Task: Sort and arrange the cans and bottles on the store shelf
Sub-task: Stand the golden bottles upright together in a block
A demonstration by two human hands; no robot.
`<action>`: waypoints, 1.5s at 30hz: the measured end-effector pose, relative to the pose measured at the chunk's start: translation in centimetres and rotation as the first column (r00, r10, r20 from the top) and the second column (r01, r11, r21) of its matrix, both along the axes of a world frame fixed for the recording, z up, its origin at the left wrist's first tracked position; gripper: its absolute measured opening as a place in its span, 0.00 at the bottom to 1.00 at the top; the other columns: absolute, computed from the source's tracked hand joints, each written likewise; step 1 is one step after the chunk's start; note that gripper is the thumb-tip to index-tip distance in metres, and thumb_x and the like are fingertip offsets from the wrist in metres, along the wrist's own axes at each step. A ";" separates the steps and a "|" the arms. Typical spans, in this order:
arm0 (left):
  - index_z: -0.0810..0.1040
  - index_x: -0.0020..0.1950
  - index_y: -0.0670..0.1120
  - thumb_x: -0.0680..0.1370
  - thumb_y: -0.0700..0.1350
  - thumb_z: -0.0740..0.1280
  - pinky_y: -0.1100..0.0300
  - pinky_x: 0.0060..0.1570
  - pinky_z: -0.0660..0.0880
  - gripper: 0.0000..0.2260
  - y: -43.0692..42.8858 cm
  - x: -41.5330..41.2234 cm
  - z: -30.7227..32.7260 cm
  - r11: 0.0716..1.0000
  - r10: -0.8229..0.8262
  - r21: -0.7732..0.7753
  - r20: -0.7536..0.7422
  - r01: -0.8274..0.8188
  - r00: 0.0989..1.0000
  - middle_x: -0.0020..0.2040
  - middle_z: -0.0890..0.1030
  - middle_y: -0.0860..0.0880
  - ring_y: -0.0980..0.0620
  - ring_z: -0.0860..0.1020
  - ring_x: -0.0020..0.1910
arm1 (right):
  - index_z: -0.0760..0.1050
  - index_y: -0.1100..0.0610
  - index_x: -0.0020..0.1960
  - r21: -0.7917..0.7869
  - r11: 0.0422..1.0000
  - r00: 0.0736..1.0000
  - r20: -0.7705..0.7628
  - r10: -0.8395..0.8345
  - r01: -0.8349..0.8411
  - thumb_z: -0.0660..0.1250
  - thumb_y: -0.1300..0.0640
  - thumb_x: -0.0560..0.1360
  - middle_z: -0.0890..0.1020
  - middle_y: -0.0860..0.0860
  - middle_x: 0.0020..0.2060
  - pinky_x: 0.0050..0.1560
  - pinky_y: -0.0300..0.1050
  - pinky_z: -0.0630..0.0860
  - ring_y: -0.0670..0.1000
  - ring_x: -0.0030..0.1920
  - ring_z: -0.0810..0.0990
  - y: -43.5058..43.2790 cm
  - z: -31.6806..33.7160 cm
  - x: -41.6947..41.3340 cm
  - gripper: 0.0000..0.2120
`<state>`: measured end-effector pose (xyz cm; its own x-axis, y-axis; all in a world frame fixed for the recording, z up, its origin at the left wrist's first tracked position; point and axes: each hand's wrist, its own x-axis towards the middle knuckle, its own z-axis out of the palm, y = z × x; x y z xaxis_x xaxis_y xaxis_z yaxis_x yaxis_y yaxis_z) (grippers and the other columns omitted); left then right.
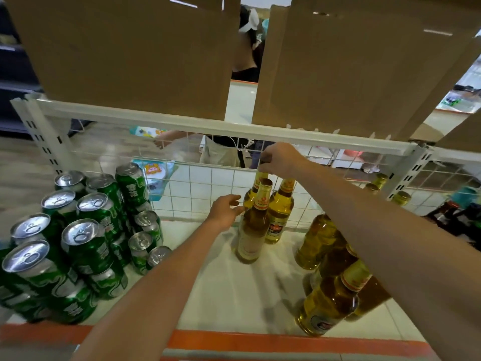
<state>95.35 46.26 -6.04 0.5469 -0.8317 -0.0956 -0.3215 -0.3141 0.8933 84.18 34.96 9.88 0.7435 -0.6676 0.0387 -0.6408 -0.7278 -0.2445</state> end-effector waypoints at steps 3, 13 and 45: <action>0.74 0.70 0.44 0.76 0.42 0.73 0.47 0.61 0.76 0.23 -1.3 0.5 0.1 0.998 -0.051 -0.043 -0.071 0.048 0.996 0.62 0.80 0.45 0.46 0.78 0.60 | 0.83 0.58 0.57 -0.022 1.000 1.000 -0.002 -0.015 0.015 0.71 0.57 0.75 0.83 0.51 0.47 0.51 0.44 0.77 0.51 0.47 0.80 -0.5 -0.8 0.7 0.11; 0.77 0.67 0.43 0.77 0.41 0.71 0.55 0.55 0.77 0.18 -1.2 -0.3 -0.1 0.999 0.028 -0.019 -0.066 -0.030 0.997 0.58 0.81 0.47 0.49 0.79 0.56 | 0.79 0.60 0.62 -0.001 0.998 0.998 0.018 0.059 -0.059 0.72 0.57 0.75 0.81 0.54 0.54 0.58 0.46 0.77 0.54 0.55 0.80 -0.6 0.0 -0.4 0.16; 0.71 0.69 0.46 0.71 0.43 0.77 0.45 0.54 0.80 0.28 -2.4 -20.8 -3.8 0.995 0.005 -0.100 -0.228 -0.028 0.974 0.61 0.79 0.45 0.46 0.82 0.52 | 0.79 0.60 0.58 0.062 0.998 0.997 -0.068 0.038 -0.033 0.73 0.56 0.75 0.82 0.55 0.50 0.51 0.51 0.81 0.51 0.45 0.83 -2.0 0.0 -17.5 0.14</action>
<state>74.50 43.89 -9.81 0.5344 -0.8345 -0.1346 -0.1015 -0.2214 0.9699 66.68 32.92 9.92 0.7663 -0.6402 -0.0535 -0.6316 -0.7355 -0.2452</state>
